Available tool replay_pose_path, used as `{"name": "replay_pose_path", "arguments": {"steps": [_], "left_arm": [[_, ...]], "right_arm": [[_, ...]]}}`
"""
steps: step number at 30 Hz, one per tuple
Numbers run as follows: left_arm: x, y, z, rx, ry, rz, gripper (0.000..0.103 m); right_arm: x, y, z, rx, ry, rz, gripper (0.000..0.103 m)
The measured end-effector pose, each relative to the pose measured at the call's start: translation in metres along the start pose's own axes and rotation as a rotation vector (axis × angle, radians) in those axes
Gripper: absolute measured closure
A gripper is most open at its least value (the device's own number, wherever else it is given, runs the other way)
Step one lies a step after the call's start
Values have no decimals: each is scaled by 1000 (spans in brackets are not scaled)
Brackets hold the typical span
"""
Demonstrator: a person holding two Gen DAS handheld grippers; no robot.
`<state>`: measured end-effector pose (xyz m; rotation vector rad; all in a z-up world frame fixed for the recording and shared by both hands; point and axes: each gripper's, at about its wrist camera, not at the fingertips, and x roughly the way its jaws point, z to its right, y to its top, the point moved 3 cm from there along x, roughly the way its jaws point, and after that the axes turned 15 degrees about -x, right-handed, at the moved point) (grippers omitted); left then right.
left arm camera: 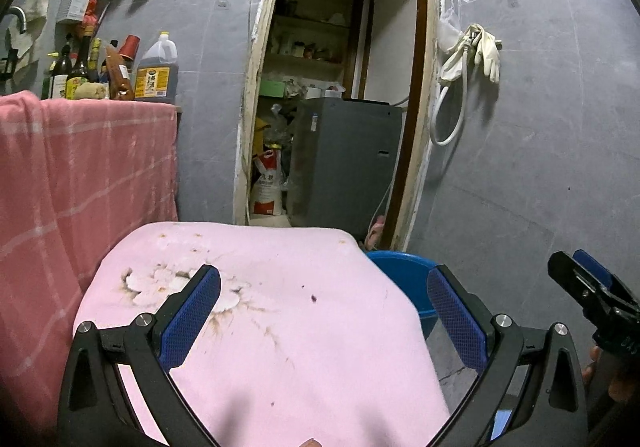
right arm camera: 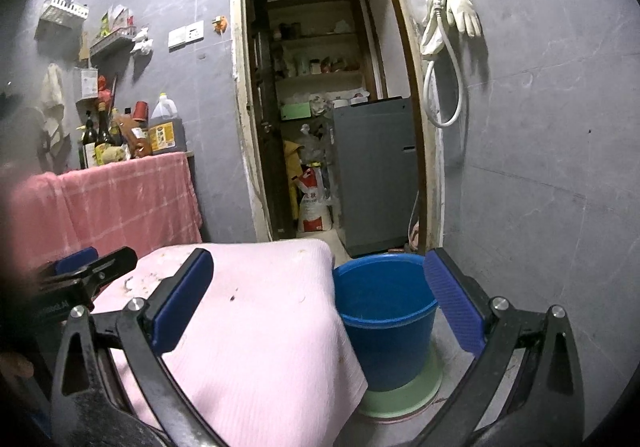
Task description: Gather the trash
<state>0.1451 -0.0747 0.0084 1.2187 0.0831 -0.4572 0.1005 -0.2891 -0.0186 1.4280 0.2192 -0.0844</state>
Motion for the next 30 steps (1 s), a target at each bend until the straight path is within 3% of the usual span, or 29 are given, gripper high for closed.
{"name": "replay_pose_path", "arguments": {"steps": [18, 30], "left_arm": [[-22, -55, -26, -10, 94, 54, 2], [-16, -73, -40, -9, 129, 20, 2]], "right_arm": [[-11, -42, -27, -62, -7, 29, 0], [-4, -57, -26, -47, -15, 2, 0]]}}
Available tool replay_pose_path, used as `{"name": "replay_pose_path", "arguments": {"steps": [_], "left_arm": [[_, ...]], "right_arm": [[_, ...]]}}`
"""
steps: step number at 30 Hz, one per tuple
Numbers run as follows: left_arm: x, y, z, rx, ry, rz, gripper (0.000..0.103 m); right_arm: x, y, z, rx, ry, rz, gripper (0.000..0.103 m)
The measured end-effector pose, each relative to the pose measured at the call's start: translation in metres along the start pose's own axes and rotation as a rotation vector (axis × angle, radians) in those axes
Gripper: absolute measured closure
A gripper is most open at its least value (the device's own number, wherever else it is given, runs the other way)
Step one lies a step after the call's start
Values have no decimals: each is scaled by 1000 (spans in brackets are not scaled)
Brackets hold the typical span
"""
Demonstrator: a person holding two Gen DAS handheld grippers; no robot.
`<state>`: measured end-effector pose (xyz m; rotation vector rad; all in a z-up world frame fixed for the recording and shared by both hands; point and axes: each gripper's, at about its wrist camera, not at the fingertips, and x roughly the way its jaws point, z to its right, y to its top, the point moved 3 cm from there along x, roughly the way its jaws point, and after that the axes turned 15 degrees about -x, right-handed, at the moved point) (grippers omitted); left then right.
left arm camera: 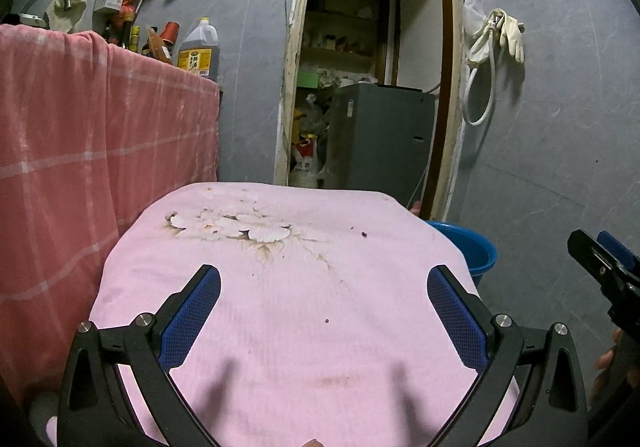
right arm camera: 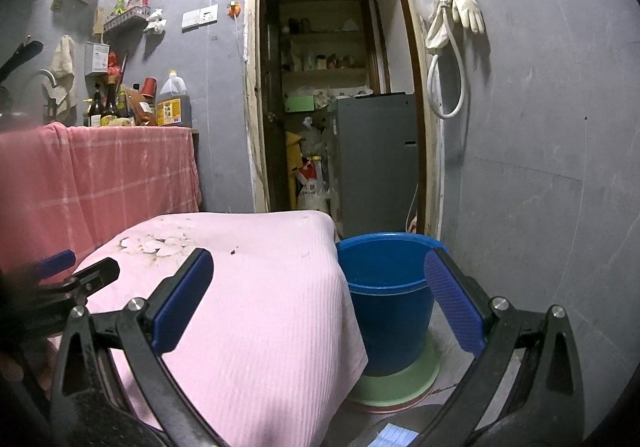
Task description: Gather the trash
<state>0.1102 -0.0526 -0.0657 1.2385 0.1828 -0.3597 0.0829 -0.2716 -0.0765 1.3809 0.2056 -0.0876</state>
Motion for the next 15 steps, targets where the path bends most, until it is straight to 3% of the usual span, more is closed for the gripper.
{"name": "replay_pose_path", "arguments": {"steps": [15], "left_arm": [[2, -1, -5, -6, 0, -8, 2]], "right_arm": [[6, -7, -2, 6, 15, -19, 0]]}}
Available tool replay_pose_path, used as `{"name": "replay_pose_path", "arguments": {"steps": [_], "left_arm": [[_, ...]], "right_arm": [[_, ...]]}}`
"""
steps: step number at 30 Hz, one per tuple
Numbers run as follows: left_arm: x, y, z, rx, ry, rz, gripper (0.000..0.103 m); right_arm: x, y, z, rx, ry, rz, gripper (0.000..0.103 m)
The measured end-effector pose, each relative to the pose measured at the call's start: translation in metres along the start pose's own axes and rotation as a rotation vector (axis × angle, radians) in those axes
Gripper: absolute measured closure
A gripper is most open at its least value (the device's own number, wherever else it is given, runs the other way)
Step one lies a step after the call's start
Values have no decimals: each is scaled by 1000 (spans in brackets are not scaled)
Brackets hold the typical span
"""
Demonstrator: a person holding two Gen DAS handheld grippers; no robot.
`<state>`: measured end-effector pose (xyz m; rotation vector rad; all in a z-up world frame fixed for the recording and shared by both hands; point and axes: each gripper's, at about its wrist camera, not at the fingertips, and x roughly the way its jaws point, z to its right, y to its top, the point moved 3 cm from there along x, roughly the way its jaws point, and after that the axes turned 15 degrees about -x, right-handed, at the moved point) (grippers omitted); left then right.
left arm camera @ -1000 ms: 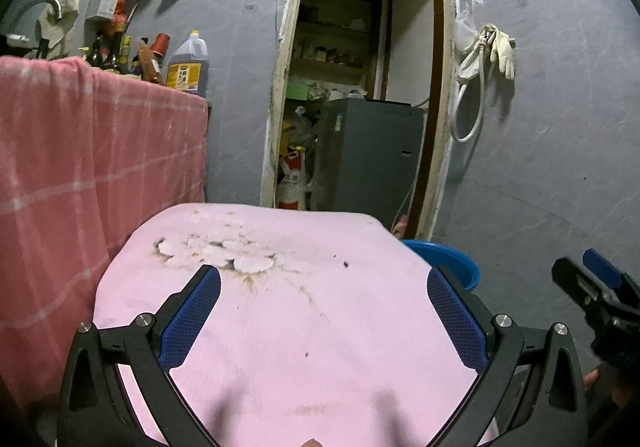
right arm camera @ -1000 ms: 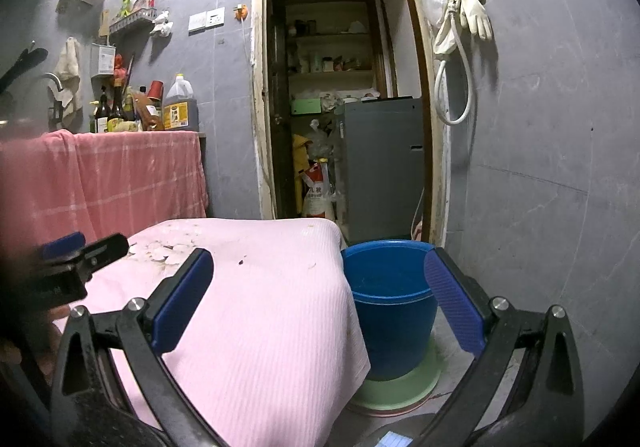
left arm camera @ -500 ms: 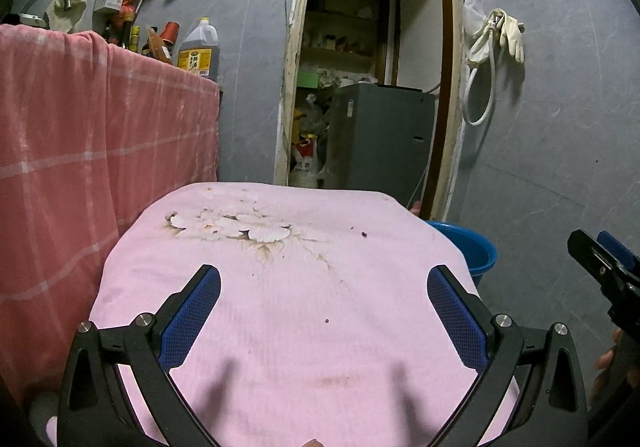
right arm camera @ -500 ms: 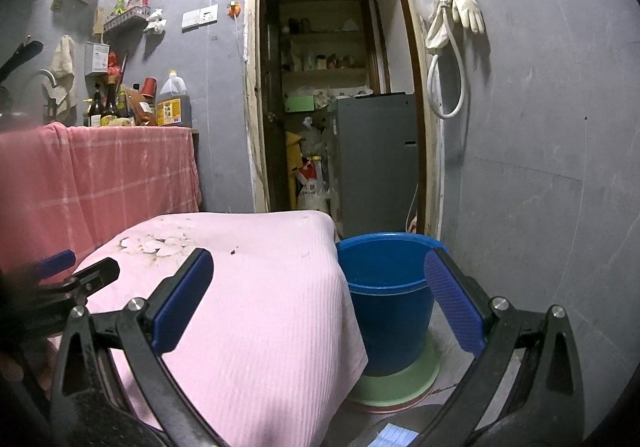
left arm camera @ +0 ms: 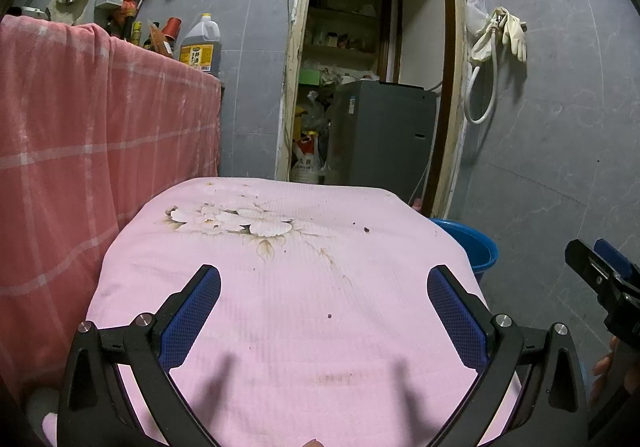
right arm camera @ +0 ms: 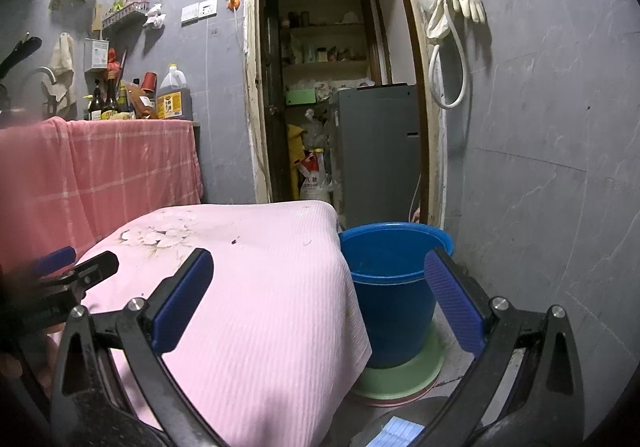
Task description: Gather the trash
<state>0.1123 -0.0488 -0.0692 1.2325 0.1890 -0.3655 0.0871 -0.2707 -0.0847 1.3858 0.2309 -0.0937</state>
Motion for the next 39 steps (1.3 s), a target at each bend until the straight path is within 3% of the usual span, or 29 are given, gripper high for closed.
{"name": "replay_pose_path", "arguments": {"steps": [39], "left_arm": [[-7, -12, 13, -12, -8, 24, 2]], "right_arm": [[-7, -11, -3, 2, 0, 14, 0]]}}
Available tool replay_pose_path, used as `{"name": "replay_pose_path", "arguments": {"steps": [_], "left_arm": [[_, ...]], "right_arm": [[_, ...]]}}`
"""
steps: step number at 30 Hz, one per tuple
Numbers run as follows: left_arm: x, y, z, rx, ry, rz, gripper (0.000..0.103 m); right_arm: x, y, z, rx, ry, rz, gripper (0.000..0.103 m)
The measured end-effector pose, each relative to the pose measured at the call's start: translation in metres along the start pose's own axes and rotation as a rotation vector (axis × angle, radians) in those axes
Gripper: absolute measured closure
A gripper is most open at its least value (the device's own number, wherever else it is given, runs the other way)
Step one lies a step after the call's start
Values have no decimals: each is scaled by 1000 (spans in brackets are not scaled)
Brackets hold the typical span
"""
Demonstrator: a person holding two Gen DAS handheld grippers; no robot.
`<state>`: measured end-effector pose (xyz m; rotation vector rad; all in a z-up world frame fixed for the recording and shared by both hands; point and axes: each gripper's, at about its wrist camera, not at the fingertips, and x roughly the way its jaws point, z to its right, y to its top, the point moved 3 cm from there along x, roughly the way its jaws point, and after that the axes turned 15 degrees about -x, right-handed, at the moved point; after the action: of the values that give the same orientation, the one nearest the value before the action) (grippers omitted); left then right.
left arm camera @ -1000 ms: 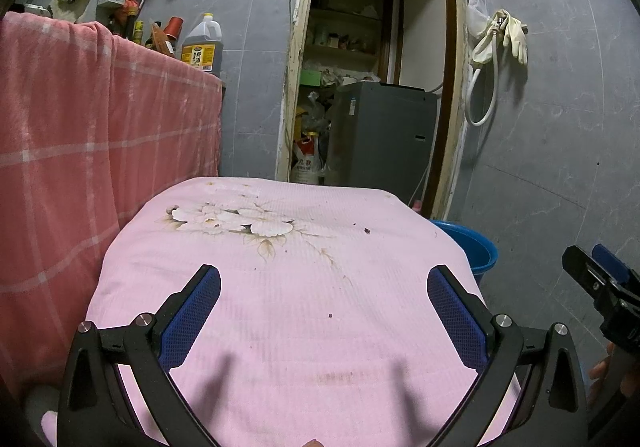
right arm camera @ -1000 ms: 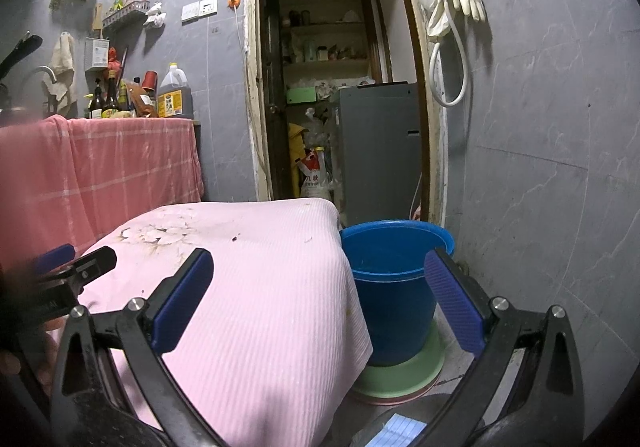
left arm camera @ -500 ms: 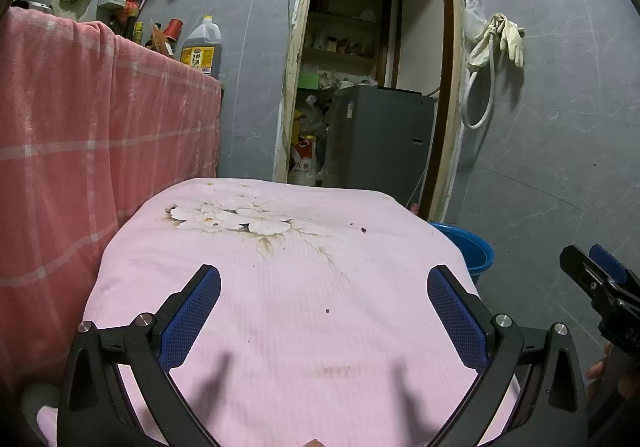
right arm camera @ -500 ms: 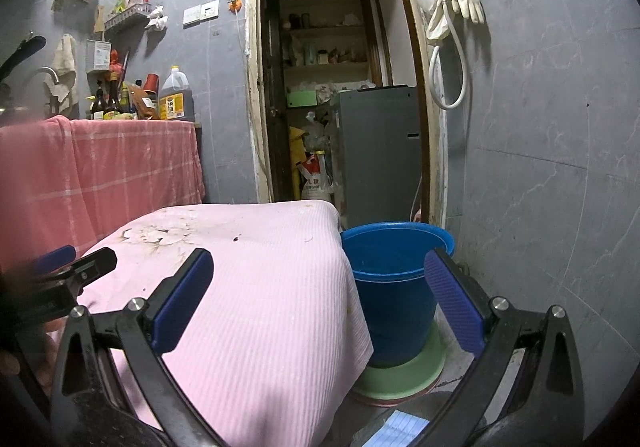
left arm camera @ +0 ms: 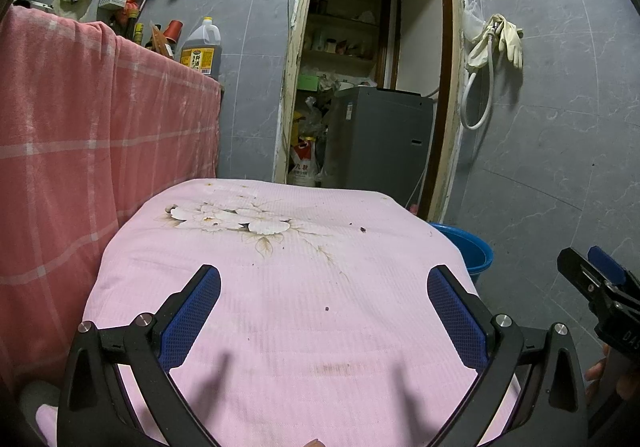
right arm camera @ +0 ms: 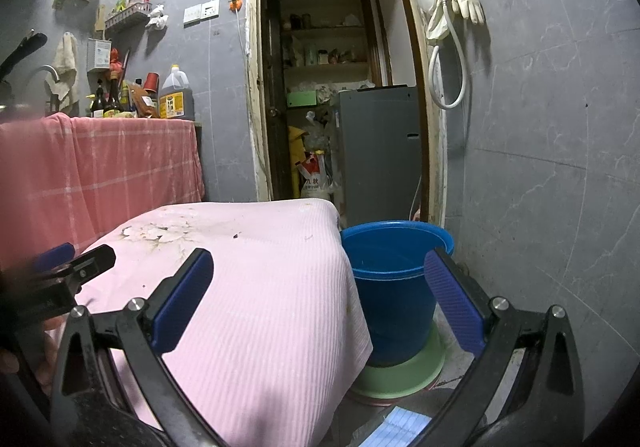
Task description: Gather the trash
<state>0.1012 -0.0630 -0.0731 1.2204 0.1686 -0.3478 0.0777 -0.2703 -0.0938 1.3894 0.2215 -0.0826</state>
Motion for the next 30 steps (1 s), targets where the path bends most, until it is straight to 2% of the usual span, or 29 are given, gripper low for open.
{"name": "replay_pose_path", "arguments": {"steps": [30], "left_arm": [[-1, -4, 5, -10, 6, -3, 2]], "right_arm": [[0, -1, 2, 1, 1, 0, 0]]}}
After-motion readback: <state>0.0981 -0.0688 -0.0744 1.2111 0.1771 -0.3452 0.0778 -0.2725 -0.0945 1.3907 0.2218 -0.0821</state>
